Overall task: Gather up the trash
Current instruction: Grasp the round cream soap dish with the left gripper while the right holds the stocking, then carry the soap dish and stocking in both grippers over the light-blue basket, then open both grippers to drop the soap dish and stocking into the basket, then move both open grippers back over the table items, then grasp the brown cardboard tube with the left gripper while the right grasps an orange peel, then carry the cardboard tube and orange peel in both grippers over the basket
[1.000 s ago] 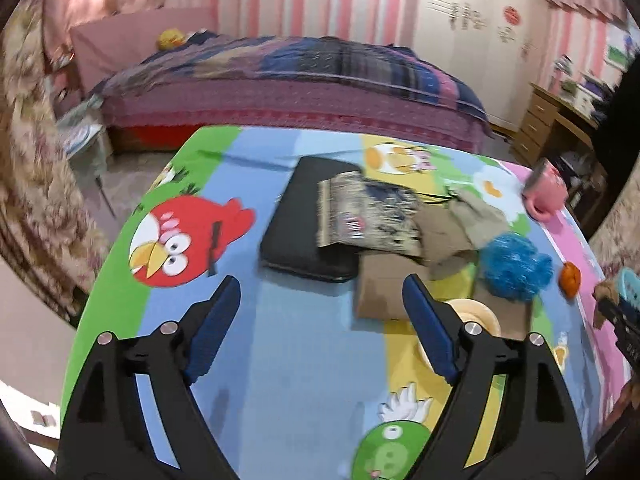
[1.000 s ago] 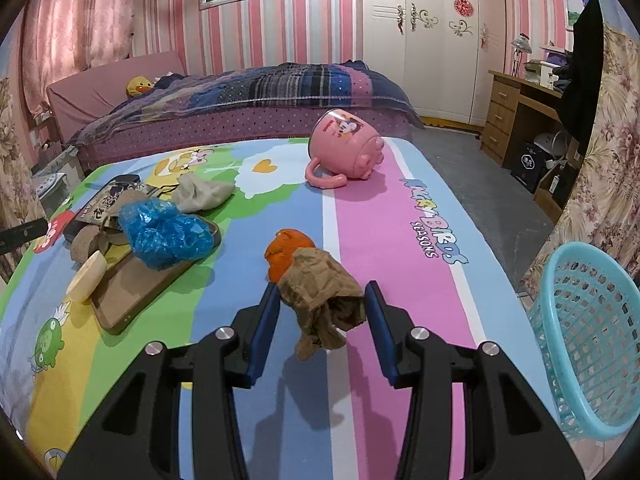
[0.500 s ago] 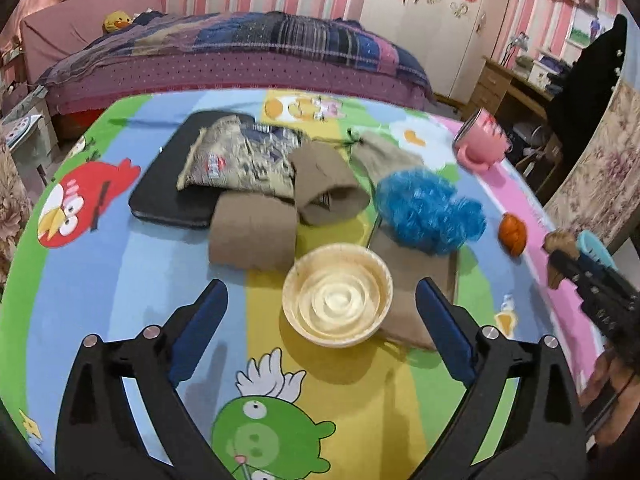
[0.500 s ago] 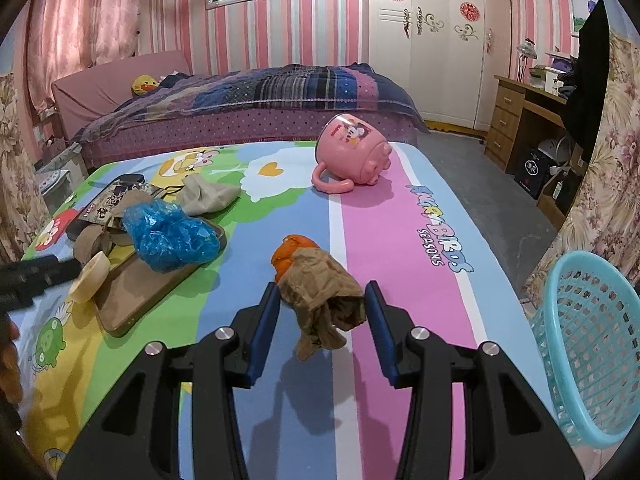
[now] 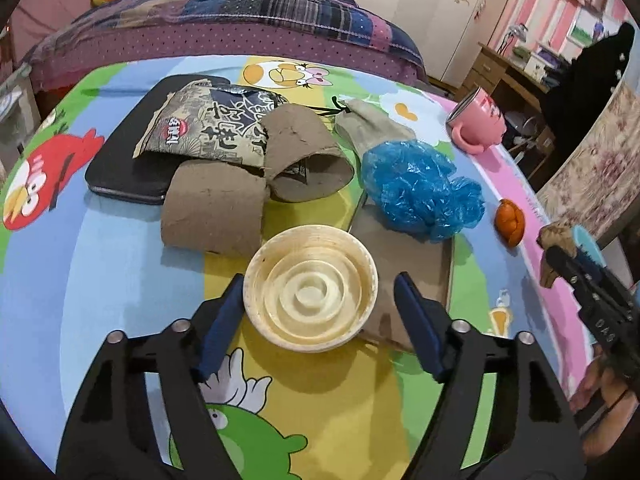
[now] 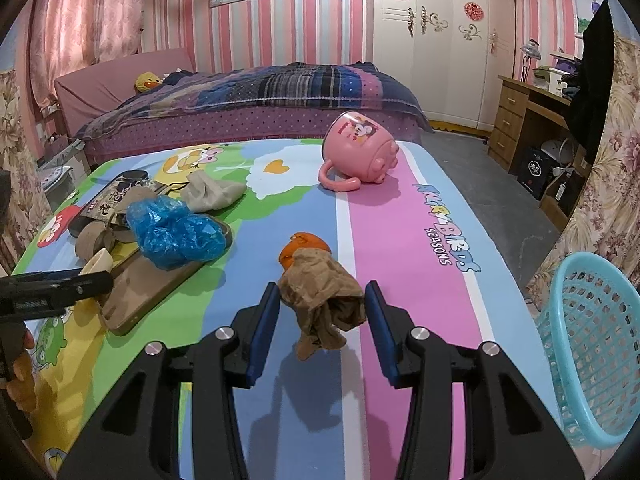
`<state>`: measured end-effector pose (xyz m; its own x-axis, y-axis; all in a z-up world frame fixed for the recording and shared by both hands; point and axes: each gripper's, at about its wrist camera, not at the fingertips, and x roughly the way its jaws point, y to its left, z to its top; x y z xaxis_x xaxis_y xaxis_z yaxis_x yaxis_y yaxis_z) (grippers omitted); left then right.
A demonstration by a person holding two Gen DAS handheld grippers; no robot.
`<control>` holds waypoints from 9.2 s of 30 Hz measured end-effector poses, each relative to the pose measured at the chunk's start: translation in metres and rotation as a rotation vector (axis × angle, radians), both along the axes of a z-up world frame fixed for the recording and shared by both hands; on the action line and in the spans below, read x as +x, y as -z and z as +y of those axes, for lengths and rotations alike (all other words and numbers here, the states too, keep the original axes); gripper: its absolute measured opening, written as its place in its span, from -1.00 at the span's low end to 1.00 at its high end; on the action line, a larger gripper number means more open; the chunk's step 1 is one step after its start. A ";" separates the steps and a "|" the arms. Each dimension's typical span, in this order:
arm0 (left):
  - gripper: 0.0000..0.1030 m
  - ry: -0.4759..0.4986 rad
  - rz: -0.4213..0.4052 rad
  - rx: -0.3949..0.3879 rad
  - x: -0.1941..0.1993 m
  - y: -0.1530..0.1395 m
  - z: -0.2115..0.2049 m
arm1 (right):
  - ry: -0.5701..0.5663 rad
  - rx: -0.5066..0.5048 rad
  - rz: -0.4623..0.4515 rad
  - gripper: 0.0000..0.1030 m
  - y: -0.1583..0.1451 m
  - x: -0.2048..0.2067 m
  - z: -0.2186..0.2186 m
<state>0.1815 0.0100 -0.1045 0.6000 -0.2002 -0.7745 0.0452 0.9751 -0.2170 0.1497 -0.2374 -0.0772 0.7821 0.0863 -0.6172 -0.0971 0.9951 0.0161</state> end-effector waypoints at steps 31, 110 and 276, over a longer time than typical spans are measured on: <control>0.18 -0.020 -0.339 0.170 -0.035 -0.089 -0.043 | 0.093 -0.068 -0.103 -0.14 -0.045 -0.037 -0.052; 0.83 0.493 -0.382 0.078 -0.025 -0.051 -0.386 | 0.511 -0.010 -0.086 -0.14 0.014 -0.112 -0.323; 0.03 0.142 -0.348 0.043 -0.029 -0.106 -0.145 | 0.264 -0.104 -0.109 -0.47 -0.049 -0.087 -0.191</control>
